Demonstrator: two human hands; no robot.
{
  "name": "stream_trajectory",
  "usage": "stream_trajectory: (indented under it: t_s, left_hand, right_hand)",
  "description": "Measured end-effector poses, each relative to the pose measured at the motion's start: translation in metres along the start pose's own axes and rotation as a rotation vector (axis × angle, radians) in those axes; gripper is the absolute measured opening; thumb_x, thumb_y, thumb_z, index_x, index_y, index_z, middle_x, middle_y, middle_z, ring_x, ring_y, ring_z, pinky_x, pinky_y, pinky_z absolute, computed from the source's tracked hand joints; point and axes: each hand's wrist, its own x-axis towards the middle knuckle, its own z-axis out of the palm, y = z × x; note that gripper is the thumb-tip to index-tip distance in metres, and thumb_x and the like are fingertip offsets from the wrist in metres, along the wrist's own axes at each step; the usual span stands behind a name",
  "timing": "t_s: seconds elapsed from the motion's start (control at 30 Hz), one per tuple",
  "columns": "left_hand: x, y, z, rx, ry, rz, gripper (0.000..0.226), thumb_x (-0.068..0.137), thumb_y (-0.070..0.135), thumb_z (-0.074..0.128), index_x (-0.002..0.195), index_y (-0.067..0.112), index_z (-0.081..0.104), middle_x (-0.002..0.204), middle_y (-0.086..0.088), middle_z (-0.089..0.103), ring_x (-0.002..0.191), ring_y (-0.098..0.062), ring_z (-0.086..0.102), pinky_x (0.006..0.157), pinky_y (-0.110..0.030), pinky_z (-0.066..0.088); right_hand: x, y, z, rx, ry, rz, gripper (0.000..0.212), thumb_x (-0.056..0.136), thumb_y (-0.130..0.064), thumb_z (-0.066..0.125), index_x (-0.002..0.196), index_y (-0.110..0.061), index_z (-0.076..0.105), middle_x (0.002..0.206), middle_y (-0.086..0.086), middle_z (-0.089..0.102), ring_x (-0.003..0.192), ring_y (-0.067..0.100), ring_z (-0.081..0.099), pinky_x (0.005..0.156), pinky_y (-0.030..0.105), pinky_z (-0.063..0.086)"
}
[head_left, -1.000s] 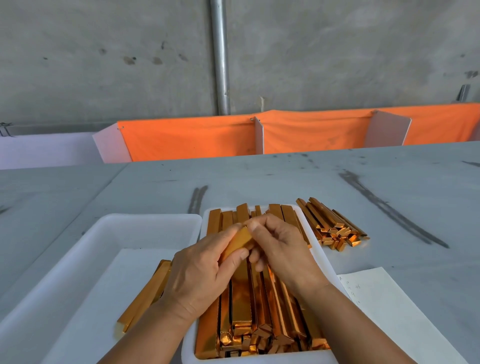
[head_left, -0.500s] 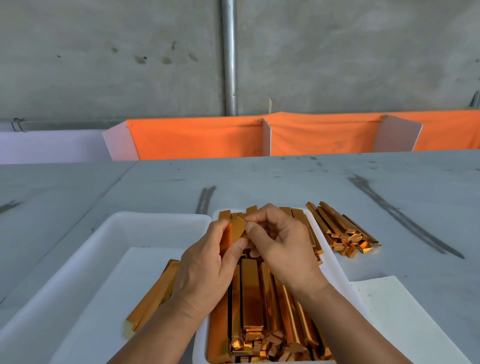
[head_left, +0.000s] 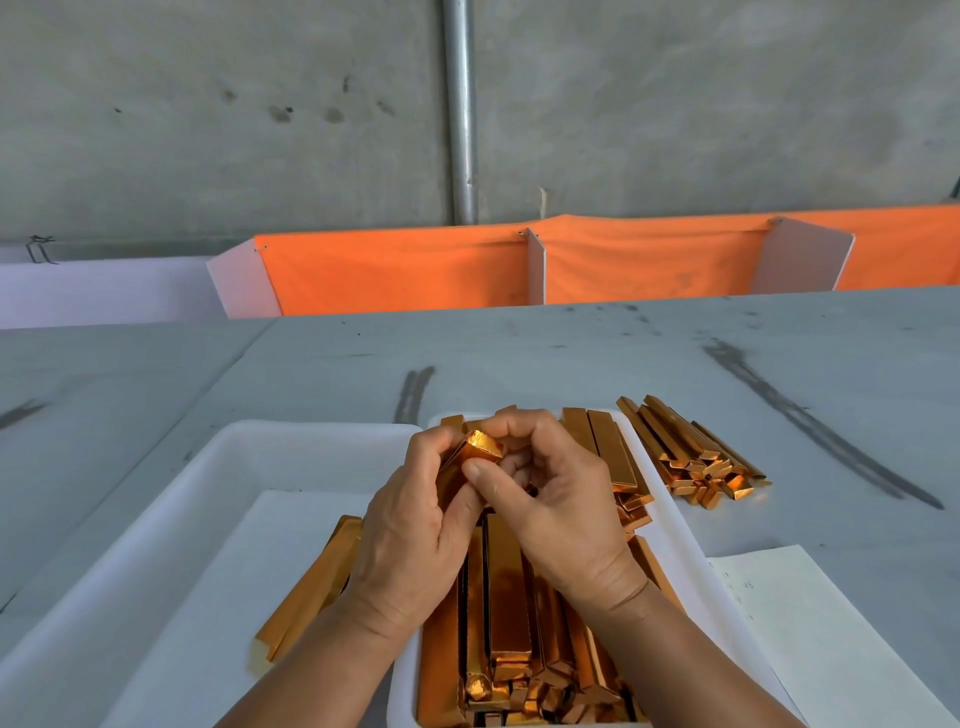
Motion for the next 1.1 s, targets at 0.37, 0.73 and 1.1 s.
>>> stream_trajectory:
  t_s: [0.37, 0.73, 1.1]
  left_hand:
    - [0.0002, -0.0008, 0.0021, 0.036, -0.016, 0.045, 0.049, 0.089, 0.053, 0.042, 0.121, 0.016, 0.044, 0.091, 0.01, 0.064, 0.073, -0.005, 0.065, 0.06, -0.02, 0.053]
    - [-0.0008, -0.0032, 0.0054, 0.07, -0.051, 0.062, 0.035, 0.09, 0.052, 0.042, 0.12, 0.036, 0.034, 0.093, 0.017, 0.062, 0.076, -0.001, 0.065, 0.062, -0.011, 0.049]
    - [0.0004, -0.0052, 0.0044, 0.051, 0.038, 0.085, 0.056, 0.095, 0.059, 0.036, 0.139, 0.025, 0.04, 0.123, 0.01, 0.058, 0.108, 0.003, 0.056, 0.086, -0.007, 0.046]
  right_hand:
    - [-0.0002, -0.002, -0.0003, -0.024, -0.007, 0.018, 0.023, 0.082, -0.03, 0.071, 0.104, -0.033, 0.064, 0.089, -0.013, 0.066, 0.082, 0.005, 0.063, 0.068, 0.013, 0.05]
    - [0.0012, 0.0041, -0.001, -0.107, 0.002, 0.002, 0.016, 0.089, -0.023, 0.072, 0.105, -0.02, 0.071, 0.09, -0.013, 0.067, 0.086, 0.003, 0.064, 0.071, 0.013, 0.049]
    - [-0.0022, 0.0007, -0.0019, 0.053, 0.034, 0.014, 0.015, 0.087, -0.02, 0.064, 0.102, -0.023, 0.064, 0.09, -0.008, 0.07, 0.081, 0.009, 0.069, 0.07, 0.022, 0.058]
